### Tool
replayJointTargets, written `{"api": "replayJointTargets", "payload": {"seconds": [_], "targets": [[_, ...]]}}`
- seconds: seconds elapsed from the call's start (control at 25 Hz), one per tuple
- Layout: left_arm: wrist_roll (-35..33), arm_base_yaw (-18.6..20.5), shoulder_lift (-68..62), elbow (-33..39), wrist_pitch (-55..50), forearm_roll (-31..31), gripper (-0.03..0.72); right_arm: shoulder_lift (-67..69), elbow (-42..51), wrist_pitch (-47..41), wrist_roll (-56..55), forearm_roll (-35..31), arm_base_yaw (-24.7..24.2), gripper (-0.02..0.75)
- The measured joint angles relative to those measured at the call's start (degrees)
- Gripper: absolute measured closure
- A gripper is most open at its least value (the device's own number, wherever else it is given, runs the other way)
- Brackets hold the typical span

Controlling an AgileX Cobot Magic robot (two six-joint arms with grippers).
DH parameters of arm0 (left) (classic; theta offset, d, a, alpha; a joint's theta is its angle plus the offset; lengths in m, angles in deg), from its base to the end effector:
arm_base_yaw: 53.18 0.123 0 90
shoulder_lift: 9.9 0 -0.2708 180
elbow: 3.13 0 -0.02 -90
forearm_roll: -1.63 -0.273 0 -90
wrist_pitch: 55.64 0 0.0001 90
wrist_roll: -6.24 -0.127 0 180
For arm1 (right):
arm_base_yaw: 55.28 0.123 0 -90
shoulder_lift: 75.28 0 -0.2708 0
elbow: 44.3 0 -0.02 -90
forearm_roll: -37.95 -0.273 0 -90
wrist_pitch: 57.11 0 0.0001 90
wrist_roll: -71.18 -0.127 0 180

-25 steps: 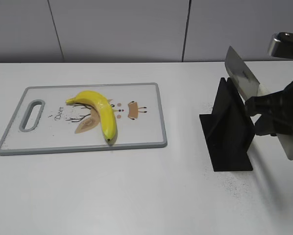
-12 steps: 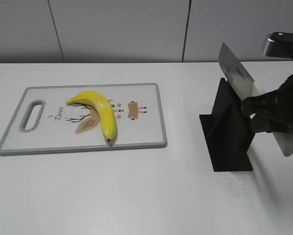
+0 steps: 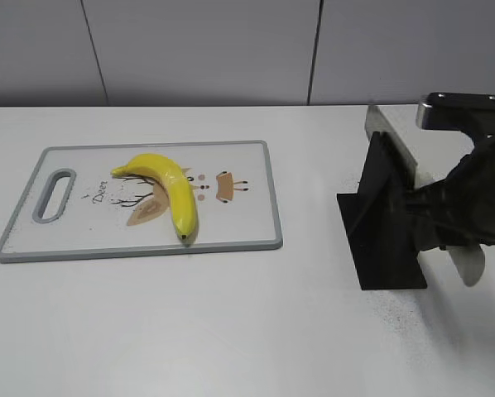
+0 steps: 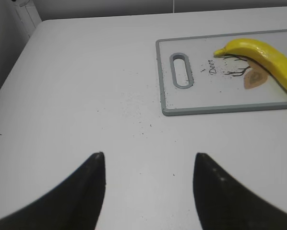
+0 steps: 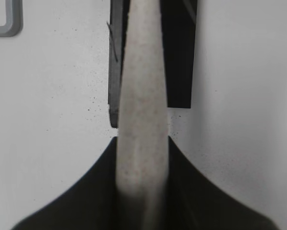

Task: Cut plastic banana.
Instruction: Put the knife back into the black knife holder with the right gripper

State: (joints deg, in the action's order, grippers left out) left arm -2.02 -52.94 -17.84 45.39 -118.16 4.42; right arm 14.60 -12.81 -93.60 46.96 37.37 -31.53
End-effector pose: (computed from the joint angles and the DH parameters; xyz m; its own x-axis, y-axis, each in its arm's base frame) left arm 0.0593 -0.0052 0.2664 -0.4764 0.1193 -0.8711 0.0921 0.9921 0.0855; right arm 0.2658 0.1178 0.1511 -0.9394 0.0429 -0.3401 -0.0137 0.9866 0.1625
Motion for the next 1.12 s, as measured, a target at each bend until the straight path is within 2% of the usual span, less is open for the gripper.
{"api": "replayJointTargets", "payload": {"seconds": [0.44, 0.52, 0.6, 0.68, 0.8, 1.12], "targets": [[0.0, 0.0, 0.0, 0.0, 0.0, 0.0, 0.125, 0.1, 0.0, -0.2, 0.0, -1.4, 0.0, 0.542], [0.0, 0.0, 0.0, 0.0, 0.0, 0.0, 0.125, 0.1, -0.1, -0.2, 0.0, -1.4, 0.0, 0.457], [0.0, 0.0, 0.0, 0.0, 0.0, 0.0, 0.125, 0.1, -0.2, -0.2, 0.0, -1.5, 0.0, 0.246], [0.0, 0.0, 0.0, 0.0, 0.0, 0.0, 0.125, 0.1, -0.9, -0.4, 0.0, -1.5, 0.0, 0.148], [0.0, 0.0, 0.0, 0.0, 0.0, 0.0, 0.125, 0.1, -3.1, -1.1, 0.0, -1.5, 0.0, 0.115], [0.0, 0.0, 0.0, 0.0, 0.0, 0.0, 0.125, -5.9, -10.8, -2.3, 2.8, 0.6, 0.0, 0.116]]}}
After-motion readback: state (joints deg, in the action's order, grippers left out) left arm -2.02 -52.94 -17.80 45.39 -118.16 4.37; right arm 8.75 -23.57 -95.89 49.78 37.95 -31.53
